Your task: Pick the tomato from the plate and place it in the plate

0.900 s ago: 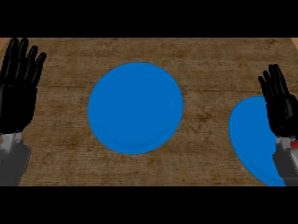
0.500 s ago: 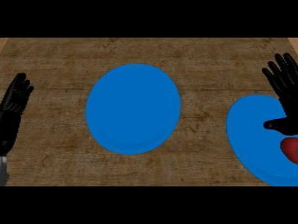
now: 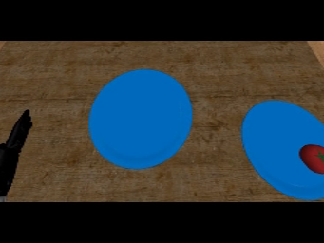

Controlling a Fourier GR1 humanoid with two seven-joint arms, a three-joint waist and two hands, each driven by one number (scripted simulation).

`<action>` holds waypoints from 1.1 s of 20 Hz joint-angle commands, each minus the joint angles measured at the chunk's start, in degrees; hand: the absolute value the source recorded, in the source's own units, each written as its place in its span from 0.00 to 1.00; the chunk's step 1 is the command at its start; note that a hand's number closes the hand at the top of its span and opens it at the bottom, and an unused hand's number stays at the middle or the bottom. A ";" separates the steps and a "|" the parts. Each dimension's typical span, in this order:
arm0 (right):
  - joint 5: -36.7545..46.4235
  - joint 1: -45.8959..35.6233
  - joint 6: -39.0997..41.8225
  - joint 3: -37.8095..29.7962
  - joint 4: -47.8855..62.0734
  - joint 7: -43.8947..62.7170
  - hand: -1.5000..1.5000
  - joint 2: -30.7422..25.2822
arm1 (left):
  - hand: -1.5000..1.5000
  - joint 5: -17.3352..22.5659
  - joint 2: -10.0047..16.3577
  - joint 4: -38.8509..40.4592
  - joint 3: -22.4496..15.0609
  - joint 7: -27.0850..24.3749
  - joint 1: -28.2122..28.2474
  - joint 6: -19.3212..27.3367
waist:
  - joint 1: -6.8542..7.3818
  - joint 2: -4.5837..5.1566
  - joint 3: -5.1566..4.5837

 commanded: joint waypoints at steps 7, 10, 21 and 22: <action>6.73 5.58 22.70 -6.63 4.55 1.59 0.00 -16.77 | 0.50 -1.47 -0.17 -1.16 -0.41 -1.11 2.58 -1.14 | 1.37 0.25 0.07; 15.33 5.51 25.66 -6.34 3.79 -0.28 0.00 -18.44 | 0.50 -1.04 0.00 -0.28 0.14 -0.78 1.01 -2.08 | 1.30 0.30 0.07; 34.70 -4.70 26.56 2.23 6.63 1.59 0.00 -20.76 | 0.50 -2.78 -1.89 -1.08 1.01 -0.95 0.96 -1.90 | 2.19 0.36 0.01; 34.29 -5.38 28.79 2.50 7.17 1.77 0.00 -21.72 | 0.50 -5.59 -4.11 0.65 -1.30 1.68 -2.19 0.13 | 1.63 0.38 0.00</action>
